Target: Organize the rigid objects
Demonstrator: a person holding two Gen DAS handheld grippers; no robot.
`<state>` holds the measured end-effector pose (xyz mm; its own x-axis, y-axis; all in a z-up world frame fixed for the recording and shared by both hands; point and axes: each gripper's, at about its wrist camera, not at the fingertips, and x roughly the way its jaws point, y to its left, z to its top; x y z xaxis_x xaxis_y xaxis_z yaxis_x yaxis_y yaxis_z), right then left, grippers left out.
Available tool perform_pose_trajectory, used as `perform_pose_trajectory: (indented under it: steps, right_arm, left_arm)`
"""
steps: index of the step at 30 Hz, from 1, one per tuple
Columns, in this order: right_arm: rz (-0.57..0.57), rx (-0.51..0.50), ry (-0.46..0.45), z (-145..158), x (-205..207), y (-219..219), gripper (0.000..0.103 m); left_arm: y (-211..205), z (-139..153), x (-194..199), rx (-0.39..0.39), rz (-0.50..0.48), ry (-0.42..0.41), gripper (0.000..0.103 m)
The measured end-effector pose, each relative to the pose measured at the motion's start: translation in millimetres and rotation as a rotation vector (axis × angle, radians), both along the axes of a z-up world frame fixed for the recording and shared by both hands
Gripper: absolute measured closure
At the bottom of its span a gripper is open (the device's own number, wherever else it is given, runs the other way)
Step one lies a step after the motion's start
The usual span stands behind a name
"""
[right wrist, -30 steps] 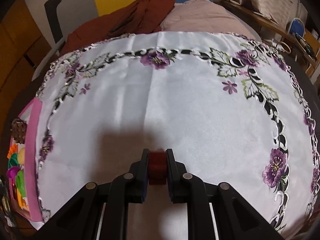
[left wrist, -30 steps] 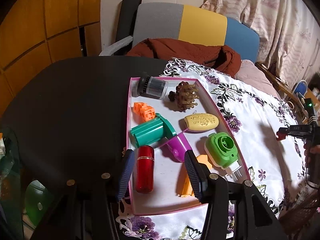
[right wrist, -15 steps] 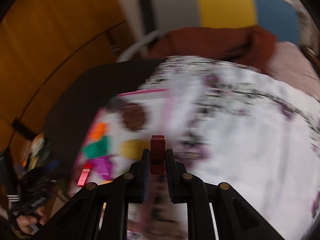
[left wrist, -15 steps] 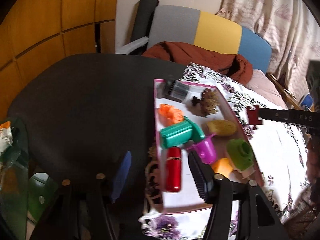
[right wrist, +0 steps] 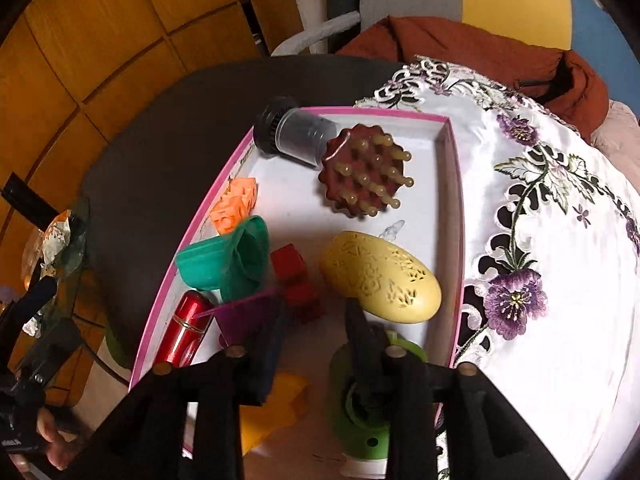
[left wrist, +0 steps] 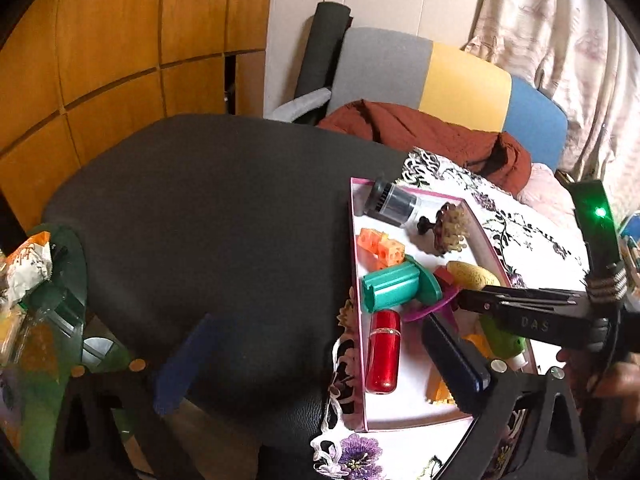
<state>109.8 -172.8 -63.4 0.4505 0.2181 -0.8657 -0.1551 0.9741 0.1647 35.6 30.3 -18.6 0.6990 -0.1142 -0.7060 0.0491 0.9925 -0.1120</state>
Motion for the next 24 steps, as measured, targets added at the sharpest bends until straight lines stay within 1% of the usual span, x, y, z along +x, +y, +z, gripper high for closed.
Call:
perform_pose_trajectory:
  steps: [3, 5, 7, 8, 9, 11, 13, 16, 18, 21, 24]
  right_arm:
    - [-0.034, -0.013, -0.061, 11.0, -7.4, -5.0, 0.056]
    - [-0.072, -0.056, -0.134, 22.8, -19.0, -5.8, 0.054]
    - [-0.106, -0.091, -0.192, 32.2, -30.6, -6.6, 0.045]
    - [-0.128, -0.102, -0.22, 36.7, -37.0, -7.8, 0.037]
    - [-0.146, -0.111, -0.243, 39.1, -41.1, -8.0, 0.034]
    - [-0.189, -0.146, -0.287, 44.0, -54.5, -8.9, 0.034]
    - [-0.214, -0.174, -0.309, 46.0, -62.6, -9.6, 0.034]
    - [-0.249, -0.185, -0.341, 44.5, -78.3, -10.8, 0.034]
    - [-0.26, -0.178, -0.346, 43.8, -85.7, -12.5, 0.034]
    - [-0.261, -0.17, -0.34, 39.4, -89.9, -12.3, 0.034]
    - [-0.262, -0.175, -0.342, 39.4, -94.0, -11.7, 0.034]
  left_arm:
    - [0.0, 3.9, -2.1, 0.003, 0.022, -0.01, 0.0]
    - [-0.1, 6.3, -3.0, 0.008, 0.051, -0.011, 0.0]
    - [-1.9, 7.4, -3.4, 0.018, 0.079, -0.005, 0.0]
    - [-2.8, 7.1, -3.7, 0.023, 0.095, 0.003, 0.0]
    - [-3.7, 5.9, -4.1, 0.026, 0.105, 0.013, 0.0]
    - [-5.5, 2.8, -5.1, 0.027, 0.122, 0.027, 0.0]
    - [-10.0, 1.5, -8.6, 0.056, 0.129, 0.028, 0.0]
    - [-16.4, 5.4, -20.3, 0.085, 0.122, -0.03, 0.0]
    - [-20.2, 8.5, -26.3, 0.1, 0.125, -0.059, 0.0]
    - [-22.8, 12.6, -29.7, 0.094, 0.123, -0.076, 0.002]
    - [-25.0, 16.5, -30.9, 0.087, 0.107, -0.088, 0.002]
